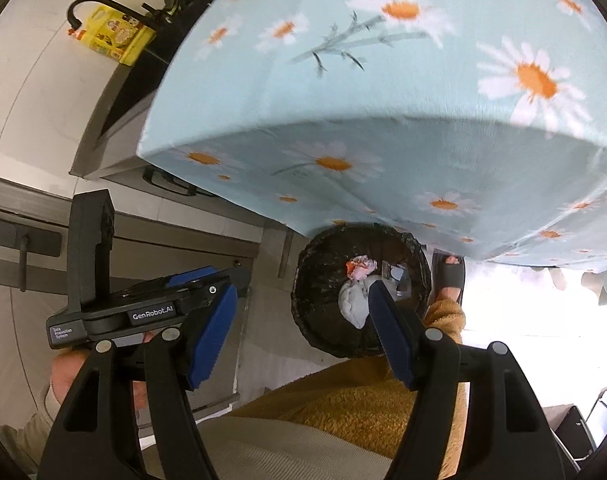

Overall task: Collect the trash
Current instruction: 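Open both grippers to drop the wrapper and plastic cup into the bin, then move both grippers back up over the table toward the remaining trash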

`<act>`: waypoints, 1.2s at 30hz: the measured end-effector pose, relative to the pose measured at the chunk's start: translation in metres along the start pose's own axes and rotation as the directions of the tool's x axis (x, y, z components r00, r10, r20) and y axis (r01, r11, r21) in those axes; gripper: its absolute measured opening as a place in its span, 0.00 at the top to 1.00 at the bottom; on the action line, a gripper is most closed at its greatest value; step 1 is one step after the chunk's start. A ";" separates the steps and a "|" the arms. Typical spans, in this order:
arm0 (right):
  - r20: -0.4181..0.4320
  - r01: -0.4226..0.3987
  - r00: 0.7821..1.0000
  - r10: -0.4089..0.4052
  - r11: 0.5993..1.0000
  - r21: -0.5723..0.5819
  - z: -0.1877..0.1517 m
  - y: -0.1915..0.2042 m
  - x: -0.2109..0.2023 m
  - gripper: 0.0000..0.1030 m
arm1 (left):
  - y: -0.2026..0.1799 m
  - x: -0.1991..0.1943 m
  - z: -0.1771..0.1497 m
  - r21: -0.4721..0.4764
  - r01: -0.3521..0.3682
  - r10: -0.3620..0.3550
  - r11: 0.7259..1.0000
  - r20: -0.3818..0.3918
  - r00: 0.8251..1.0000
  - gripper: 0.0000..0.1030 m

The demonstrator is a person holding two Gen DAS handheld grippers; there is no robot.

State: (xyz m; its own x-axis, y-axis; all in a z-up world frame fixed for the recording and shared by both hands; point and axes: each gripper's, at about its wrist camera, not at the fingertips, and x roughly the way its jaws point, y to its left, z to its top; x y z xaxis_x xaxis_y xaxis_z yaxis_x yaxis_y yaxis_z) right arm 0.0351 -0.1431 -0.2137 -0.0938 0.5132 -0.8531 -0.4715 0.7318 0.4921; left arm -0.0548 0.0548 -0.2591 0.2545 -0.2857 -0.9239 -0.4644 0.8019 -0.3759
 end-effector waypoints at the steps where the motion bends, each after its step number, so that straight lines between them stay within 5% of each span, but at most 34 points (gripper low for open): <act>1: 0.009 0.002 1.000 -0.002 1.000 -0.007 0.000 0.003 -0.003 0.34 | -0.002 -0.004 0.000 0.011 0.001 -0.002 1.000 0.010 1.000 0.30; 15: 0.212 0.023 0.977 -0.024 1.000 0.008 -0.006 0.013 -0.059 0.34 | -0.036 -0.062 -0.002 0.190 0.037 -0.064 0.981 0.134 0.989 0.30; 22: 0.272 0.037 0.961 -0.043 0.999 0.028 -0.001 0.011 -0.079 0.34 | -0.043 -0.081 0.010 0.177 0.049 -0.076 0.983 0.146 0.986 0.30; 34: 0.347 0.060 0.936 -0.061 0.998 0.013 0.056 -0.012 -0.119 0.33 | -0.091 -0.117 0.062 0.211 0.034 -0.085 0.977 0.237 0.968 0.30; 36: 0.361 0.064 0.930 -0.062 0.998 0.006 0.070 -0.018 -0.127 0.30 | -0.101 -0.120 0.072 0.216 0.036 -0.090 0.976 0.247 0.965 0.18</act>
State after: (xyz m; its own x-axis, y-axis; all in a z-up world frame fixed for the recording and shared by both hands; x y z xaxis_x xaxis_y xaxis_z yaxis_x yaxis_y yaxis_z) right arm 0.1168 -0.1899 -0.1018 0.2583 0.5944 -0.7615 -0.4717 0.7655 0.4376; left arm 0.0230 0.0457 -0.1051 0.4967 -0.2187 -0.8399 -0.2605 0.8856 -0.3846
